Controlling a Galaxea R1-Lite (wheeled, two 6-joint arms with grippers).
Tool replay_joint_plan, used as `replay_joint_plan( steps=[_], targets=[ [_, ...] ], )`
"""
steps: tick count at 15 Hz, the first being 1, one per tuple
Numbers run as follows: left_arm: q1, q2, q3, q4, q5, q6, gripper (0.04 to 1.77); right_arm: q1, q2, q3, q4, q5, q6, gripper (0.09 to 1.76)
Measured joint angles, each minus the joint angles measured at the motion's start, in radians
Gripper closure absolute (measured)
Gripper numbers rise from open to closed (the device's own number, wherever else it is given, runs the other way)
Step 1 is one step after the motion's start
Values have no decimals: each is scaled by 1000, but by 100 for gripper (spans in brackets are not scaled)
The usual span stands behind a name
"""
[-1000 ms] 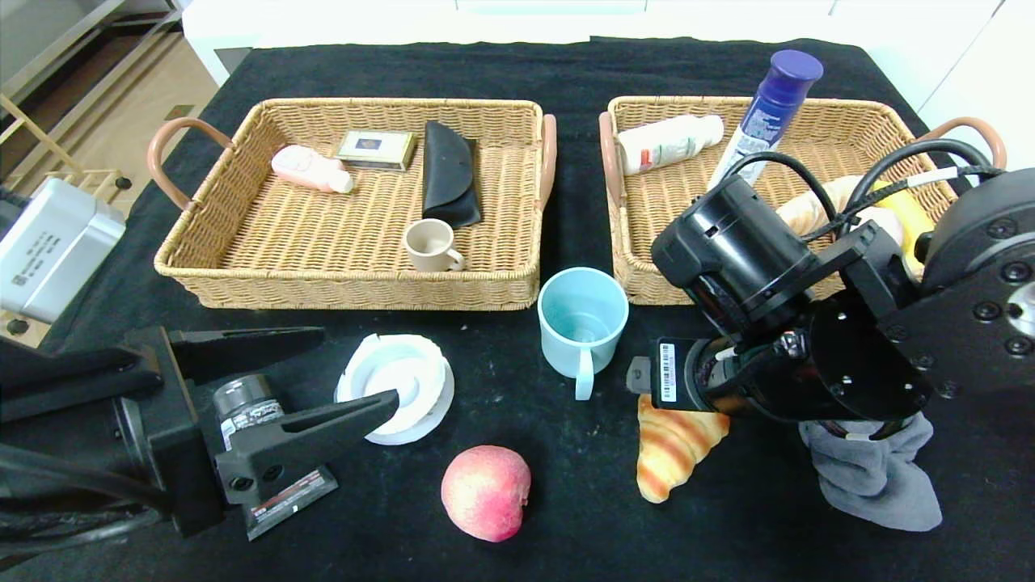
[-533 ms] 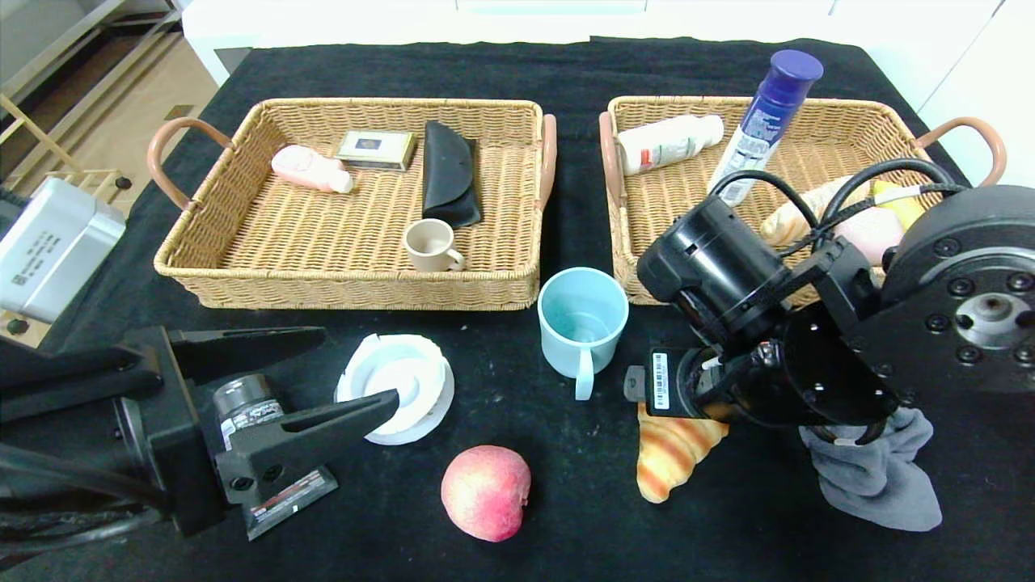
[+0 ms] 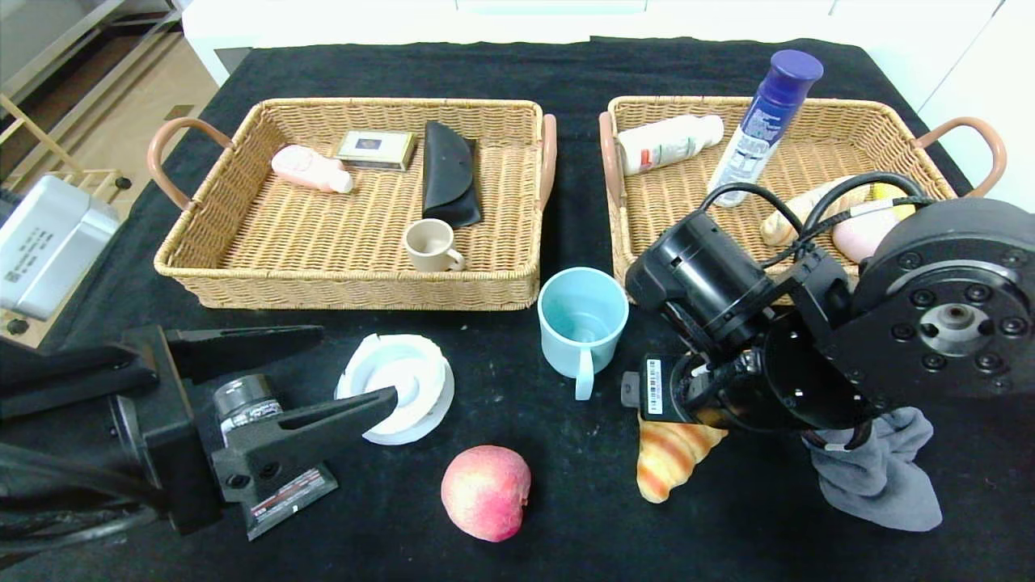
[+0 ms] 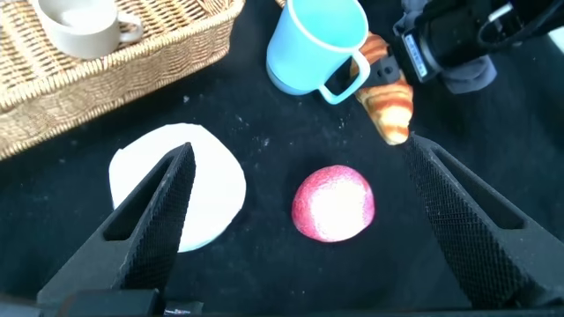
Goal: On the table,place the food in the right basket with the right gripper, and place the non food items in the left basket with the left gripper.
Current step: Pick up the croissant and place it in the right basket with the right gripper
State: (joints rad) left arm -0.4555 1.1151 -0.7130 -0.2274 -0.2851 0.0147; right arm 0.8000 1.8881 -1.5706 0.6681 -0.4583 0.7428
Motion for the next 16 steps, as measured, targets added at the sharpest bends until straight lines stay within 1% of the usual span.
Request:
replay_joint_plan(
  steps=[2, 3, 4, 6, 8, 11, 16],
  targets=[
    [0, -1, 0, 0, 0, 15, 9, -1, 5, 0, -1, 1, 6, 14],
    [0, -1, 1, 0, 0, 15, 9, -1, 8, 0, -1, 1, 13, 36],
    [0, -1, 1, 0, 0, 15, 9, -1, 11, -1, -1, 1, 18, 51],
    [0, -1, 1, -1, 0, 16, 9, -4, 13, -1, -1, 2, 19, 74],
    [0, 0, 1, -1, 0, 16, 9, -6, 13, 0, -2, 3, 20, 88],
    [0, 0, 1, 0, 0, 16, 9, -7, 13, 5, -2, 5, 20, 101],
    [0, 1, 4, -6, 0, 18, 9, -7, 18, 7, -1, 9, 22, 102]
  ],
)
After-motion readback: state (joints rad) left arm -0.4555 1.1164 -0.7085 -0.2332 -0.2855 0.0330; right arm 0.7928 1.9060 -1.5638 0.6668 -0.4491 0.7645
